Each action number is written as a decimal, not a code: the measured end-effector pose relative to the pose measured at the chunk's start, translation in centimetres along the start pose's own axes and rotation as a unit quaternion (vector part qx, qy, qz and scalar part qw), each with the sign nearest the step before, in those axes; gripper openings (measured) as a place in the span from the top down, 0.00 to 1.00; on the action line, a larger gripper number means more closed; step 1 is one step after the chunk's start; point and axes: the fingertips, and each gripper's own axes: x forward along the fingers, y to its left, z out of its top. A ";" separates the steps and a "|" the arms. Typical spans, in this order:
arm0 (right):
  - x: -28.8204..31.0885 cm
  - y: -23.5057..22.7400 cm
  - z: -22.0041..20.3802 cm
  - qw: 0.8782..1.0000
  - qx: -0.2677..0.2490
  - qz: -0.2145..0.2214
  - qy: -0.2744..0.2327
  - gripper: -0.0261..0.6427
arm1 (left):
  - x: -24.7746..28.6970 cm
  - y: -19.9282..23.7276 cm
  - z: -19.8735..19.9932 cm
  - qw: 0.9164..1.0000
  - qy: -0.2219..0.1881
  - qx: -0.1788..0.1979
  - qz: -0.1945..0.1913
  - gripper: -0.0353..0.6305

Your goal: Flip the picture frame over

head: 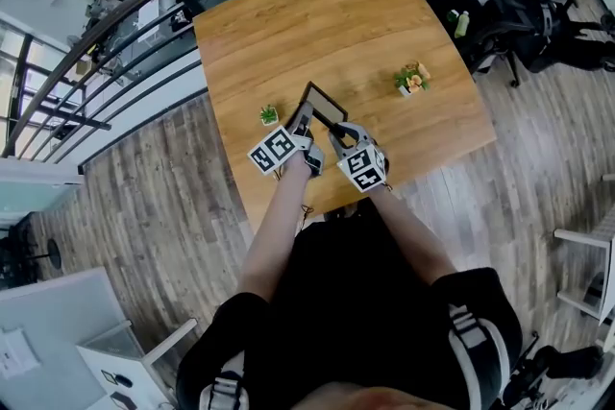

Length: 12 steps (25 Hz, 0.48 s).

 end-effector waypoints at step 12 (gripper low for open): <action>-0.8 -0.4 0.5 0.998 0.054 0.001 -0.027 0.84 | -0.3 1.0 0.5 0.998 -0.006 0.004 -0.055 0.82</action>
